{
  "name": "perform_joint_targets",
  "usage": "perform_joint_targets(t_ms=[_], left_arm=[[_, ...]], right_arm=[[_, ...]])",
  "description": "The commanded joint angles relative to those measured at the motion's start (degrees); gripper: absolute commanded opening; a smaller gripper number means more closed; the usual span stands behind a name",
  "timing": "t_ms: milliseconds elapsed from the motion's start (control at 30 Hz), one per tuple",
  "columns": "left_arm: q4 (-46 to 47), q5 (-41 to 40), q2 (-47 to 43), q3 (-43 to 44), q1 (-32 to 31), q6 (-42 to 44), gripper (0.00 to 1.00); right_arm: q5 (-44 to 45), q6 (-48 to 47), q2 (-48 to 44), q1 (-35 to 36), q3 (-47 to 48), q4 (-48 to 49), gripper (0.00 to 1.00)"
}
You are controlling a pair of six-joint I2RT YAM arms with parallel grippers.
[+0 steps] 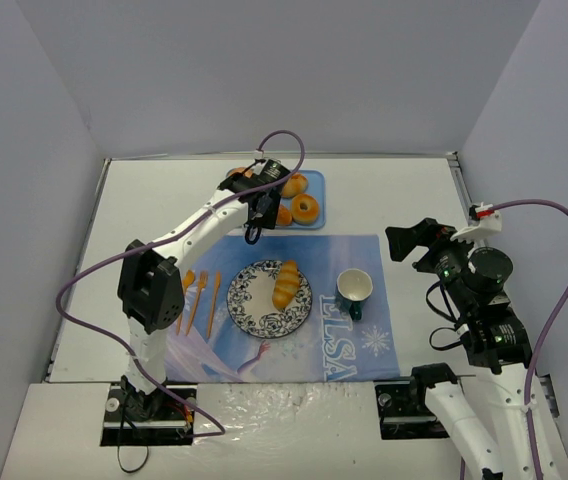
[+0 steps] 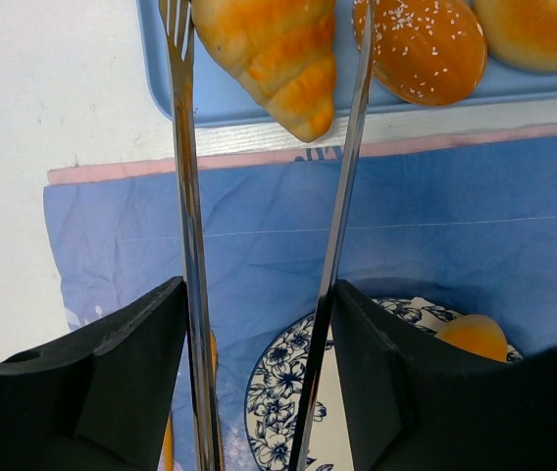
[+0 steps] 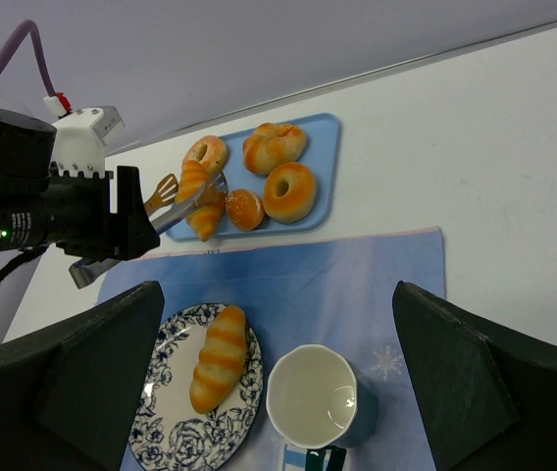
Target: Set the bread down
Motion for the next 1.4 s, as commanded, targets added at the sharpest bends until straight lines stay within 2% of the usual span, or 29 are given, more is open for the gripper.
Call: perform_joint_targets(t_ms=[0,67,300,567,800,933,1367], left_arm=[[-0.49,-1.62,-1.79,3.45,0.33,1.54,0.53],[-0.65,-1.95,-1.71,3.53,0.41,1.63,0.53],[-1.21,-2.69,-1.36,2.95,0.60,1.80,0.41],[-1.75,-3.32,-1.55,1.82,0.68,1.72,0.26],[-1.90,-3.70,-3.37,0.69,0.68,1.55,0.07],[-2.32,-4.16,-5.60,0.38,0.68,1.29,0.01],[-3.36,-4.15,-14.48,-1.63,0.56,1.40,0.00]], right_arm=[[-0.31,-0.74,0.08,-0.06,2.76,3.45,1.00],[-0.23,-0.82,0.24,0.02,2.75,3.53,1.00],[-0.15,-0.82,0.24,0.03,2.78,3.45,1.00],[-0.26,-0.65,0.34,-0.06,2.99,3.36,1.00],[-0.34,-0.62,0.14,-0.06,2.87,3.42,1.00],[-0.31,-0.56,0.17,0.03,2.85,3.45,1.00],[-0.11,-0.51,0.31,-0.02,2.54,3.41,1.00]])
